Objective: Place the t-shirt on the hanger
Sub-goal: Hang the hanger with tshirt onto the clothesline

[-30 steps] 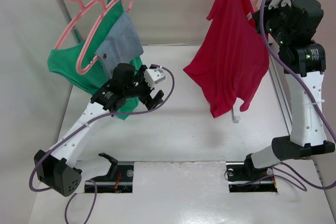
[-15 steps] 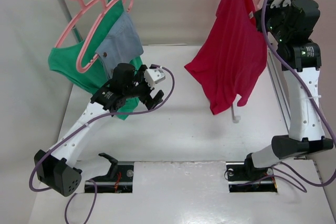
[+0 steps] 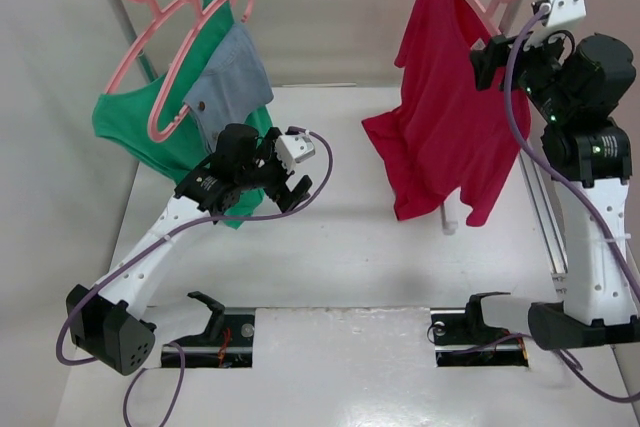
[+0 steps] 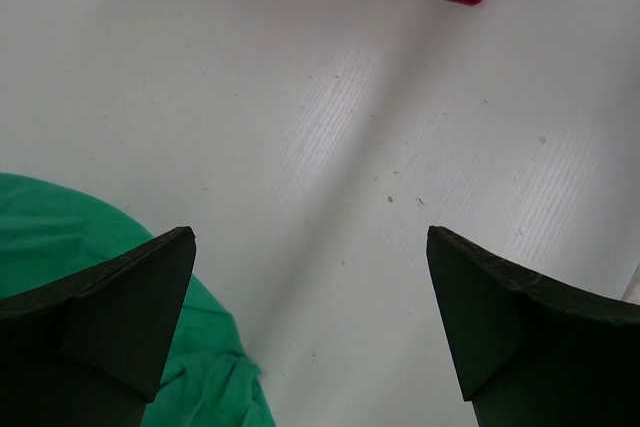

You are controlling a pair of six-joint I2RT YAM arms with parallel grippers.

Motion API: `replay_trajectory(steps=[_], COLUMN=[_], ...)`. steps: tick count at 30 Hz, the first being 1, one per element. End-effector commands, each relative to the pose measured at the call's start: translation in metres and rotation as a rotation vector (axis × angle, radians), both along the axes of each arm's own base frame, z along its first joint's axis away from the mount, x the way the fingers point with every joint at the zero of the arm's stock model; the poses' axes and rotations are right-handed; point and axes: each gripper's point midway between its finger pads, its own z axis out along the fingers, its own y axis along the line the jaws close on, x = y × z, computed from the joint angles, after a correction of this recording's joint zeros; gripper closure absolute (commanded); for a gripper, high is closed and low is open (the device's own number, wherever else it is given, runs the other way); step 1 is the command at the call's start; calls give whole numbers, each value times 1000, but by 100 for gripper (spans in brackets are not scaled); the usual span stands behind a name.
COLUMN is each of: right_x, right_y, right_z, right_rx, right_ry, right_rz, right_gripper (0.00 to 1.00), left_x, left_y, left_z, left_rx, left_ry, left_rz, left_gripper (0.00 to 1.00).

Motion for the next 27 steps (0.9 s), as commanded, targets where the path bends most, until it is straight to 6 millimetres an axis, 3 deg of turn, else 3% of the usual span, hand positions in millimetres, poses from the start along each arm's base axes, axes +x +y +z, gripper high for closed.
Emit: replay_trajectory(steps=[1,7,8,11,12,15,16,17,18,19,20,21,23,24,25,27], right_x=[-27,-63,-79,-110,-118,-137,-144,-151,-148,-151,-153,-151,-155,-158,-162,-160], right_y=[2,-2,-3,-2,-1,17,38,50,61,70,78,84,90,95,99,99], right_z=[17,35,42,51,55,36,13,12,-21,-42,-60,-100,-137,-153,-184,-214], right_rx=[-73,-160,-183,-236,-248,-291,-299,-299,-286,-263,-236,-200,-138,-119,-76,-45], right_ry=[-64,-121,-148,-199,-220,-216,-184,-195,-133,-87,-53,37,134,167,248,331], right_rz=[43,45,51,75,84,205,342,419,501,570,631,663,691,714,726,704], right_gripper=[17,6,1,1,1,1,1,1,1,1,1,1,1,1,1,1], left_x=[-1,0,-2,-4,-6,-16,-22,-26,-33,-37,-35,-35,-29,-23,-23,-23], left_y=[-5,-2,-1,9,12,22,28,29,32,38,39,45,58,59,61,60], left_z=[11,12,13,1,-12,-24,-36,-46,-48,-63,-64,-59,-66,-60,-56,-60], left_rx=[-30,-18,-18,20,39,57,64,69,57,64,55,57,81,49,29,3], left_ry=[-37,-46,-46,-43,-20,1,23,54,57,80,54,5,-39,-72,-95,-113], left_rz=[-27,-19,-19,12,20,57,75,82,91,122,132,149,235,270,287,294], left_gripper=[0,0,0,0,0,0,0,0,0,0,0,0,0,0,0,0])
